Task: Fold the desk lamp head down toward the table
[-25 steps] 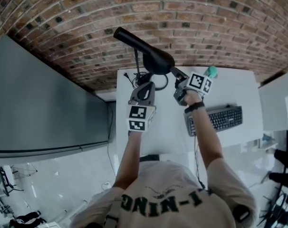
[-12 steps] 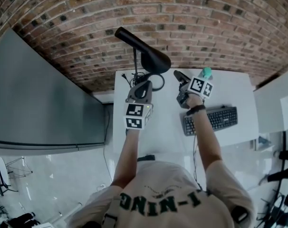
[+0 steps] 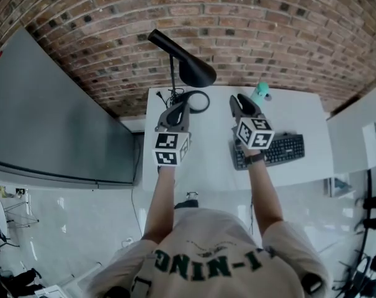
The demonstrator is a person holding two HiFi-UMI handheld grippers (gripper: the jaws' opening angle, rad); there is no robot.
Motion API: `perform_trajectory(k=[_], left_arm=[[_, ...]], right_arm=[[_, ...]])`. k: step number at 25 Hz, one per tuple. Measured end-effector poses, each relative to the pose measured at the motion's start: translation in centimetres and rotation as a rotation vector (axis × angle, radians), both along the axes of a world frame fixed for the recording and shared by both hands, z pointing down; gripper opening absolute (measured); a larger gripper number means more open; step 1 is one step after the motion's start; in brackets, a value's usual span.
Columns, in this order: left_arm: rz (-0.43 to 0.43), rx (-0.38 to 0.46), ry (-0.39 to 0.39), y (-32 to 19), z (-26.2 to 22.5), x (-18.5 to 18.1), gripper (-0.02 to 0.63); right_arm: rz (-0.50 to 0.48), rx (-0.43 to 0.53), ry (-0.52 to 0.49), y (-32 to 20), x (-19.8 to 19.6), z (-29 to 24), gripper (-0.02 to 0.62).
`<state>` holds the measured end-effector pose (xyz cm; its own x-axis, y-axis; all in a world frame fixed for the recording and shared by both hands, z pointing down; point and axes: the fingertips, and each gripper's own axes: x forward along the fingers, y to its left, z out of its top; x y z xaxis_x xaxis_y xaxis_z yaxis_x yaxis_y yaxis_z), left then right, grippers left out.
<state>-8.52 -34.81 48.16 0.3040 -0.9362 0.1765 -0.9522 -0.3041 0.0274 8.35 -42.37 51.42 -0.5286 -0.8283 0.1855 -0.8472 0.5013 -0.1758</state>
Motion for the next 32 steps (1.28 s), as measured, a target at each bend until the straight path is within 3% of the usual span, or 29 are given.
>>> perform_trajectory(k=[14,24,32], left_arm=[[-0.057,0.030,-0.020,10.2,-0.1,1.2,0.000],[-0.068,0.098,-0.036,14.3,-1.0,2.5,0.000],[-0.088,0.090,-0.056,14.9,-0.6,2.3,0.000]], right_arm=[[0.018,0.161,-0.001,13.6,1.2,-2.6,0.006],[0.029,0.184,0.009,18.3,2.4,-3.4,0.005],[-0.002,0.152,-0.023,19.8,2.4,-2.6,0.005]])
